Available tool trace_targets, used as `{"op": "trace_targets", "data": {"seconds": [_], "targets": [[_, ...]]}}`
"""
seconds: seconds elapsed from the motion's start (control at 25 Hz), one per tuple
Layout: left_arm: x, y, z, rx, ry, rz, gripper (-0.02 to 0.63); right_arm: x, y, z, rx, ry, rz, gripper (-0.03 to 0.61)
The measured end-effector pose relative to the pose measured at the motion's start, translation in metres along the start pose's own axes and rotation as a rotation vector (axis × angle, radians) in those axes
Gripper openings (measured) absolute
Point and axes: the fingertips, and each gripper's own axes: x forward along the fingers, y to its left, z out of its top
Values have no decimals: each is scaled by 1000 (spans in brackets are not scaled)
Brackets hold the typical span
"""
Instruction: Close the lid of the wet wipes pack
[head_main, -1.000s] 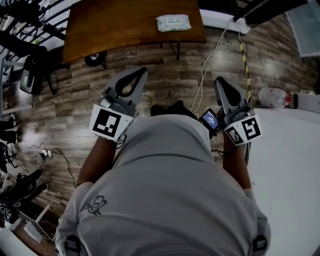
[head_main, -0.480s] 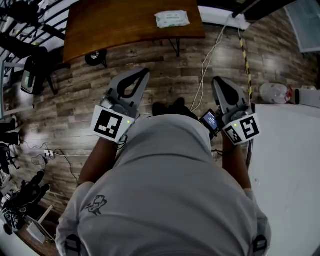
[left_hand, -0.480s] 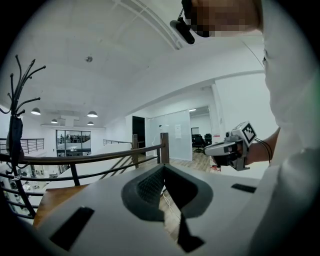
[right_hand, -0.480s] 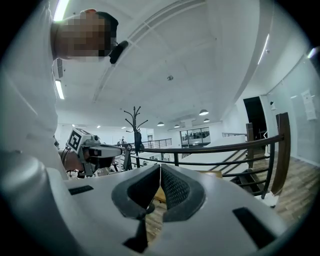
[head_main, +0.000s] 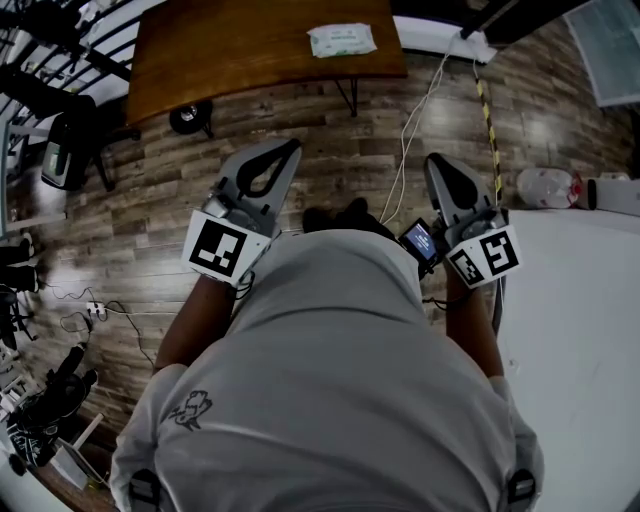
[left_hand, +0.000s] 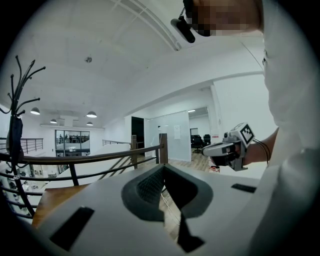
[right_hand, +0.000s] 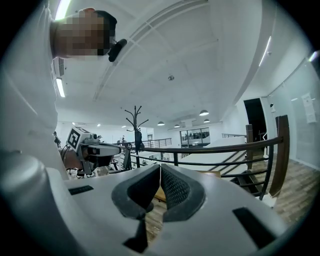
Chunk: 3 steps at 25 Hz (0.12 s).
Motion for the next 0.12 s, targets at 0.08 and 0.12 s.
{"op": "trace_targets", "data": {"seconds": [0.08,0.12], "targets": [[-2,-1,1,-1,-4,1,9,-2,1,0,-1,2,-2,35],[-3,-1,2,-1,-5,2,9,-2,1,0,0,1,-2,35]]}}
